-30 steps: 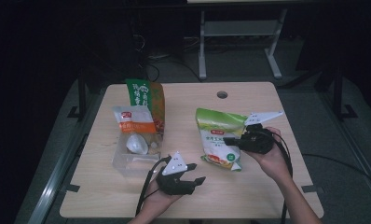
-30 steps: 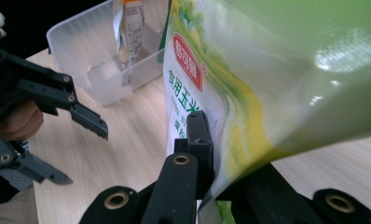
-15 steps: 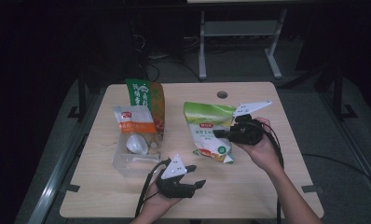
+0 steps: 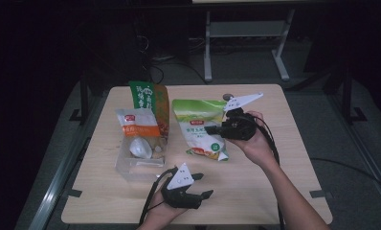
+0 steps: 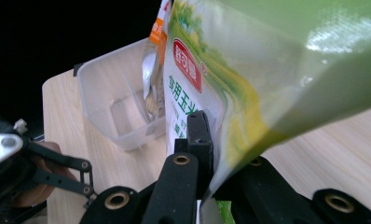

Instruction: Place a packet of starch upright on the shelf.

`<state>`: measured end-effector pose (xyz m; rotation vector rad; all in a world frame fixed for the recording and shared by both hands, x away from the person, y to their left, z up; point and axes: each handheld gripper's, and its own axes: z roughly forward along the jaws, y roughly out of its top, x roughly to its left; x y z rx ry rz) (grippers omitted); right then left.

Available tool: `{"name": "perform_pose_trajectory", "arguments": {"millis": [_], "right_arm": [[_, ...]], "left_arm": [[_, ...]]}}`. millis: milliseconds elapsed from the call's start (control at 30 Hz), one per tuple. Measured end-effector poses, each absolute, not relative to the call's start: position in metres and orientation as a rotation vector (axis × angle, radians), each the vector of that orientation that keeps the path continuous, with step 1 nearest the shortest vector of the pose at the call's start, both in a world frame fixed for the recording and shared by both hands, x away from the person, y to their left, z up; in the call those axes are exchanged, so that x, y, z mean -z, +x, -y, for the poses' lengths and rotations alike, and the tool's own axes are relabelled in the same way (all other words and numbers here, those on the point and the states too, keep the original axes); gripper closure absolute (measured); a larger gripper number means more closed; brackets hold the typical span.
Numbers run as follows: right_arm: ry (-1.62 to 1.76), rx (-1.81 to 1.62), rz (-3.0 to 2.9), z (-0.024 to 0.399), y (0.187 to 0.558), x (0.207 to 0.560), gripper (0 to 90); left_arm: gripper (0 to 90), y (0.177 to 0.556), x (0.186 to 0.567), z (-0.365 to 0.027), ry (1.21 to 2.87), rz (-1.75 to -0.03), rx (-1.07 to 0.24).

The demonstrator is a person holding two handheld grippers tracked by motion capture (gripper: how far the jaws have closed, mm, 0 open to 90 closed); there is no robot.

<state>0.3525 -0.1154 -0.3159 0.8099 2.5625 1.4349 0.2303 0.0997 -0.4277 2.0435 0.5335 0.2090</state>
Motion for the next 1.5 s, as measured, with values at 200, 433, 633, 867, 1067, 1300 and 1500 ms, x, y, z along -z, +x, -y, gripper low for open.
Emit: {"name": "perform_pose_trajectory", "arguments": {"millis": [200, 433, 633, 867, 1067, 1300, 1500], "right_arm": [[0.777, -1.441, -2.577, 0.105, 0.354, 0.311, 88.9], [0.728, -1.463, -2.586, 0.088, 0.359, 0.303, 89.0], [0.687, -1.469, -2.605, 0.075, 0.36, 0.298, 89.0], [0.654, -1.486, -2.615, 0.063, 0.36, 0.292, 89.0], [0.617, -1.497, -2.627, 0.052, 0.36, 0.286, 89.0], [0.576, -1.526, -2.634, 0.036, 0.359, 0.282, 89.0], [0.544, -1.551, -2.641, 0.019, 0.359, 0.281, 89.1]], "left_arm": [[37.8, 0.226, 0.428, -0.098, 2.045, -0.517, -0.202], [36.8, 0.222, 0.43, -0.094, 2.057, -0.493, -0.201], [35.9, 0.222, 0.43, -0.094, 2.053, -0.492, -0.205], [35.0, 0.222, 0.429, -0.095, 2.049, -0.49, -0.209], [34.3, 0.221, 0.429, -0.094, 2.052, -0.483, -0.208], [33.7, 0.221, 0.429, -0.095, 2.04, -0.488, -0.211], [33.4, 0.222, 0.43, -0.097, 2.029, -0.493, -0.215]]}}
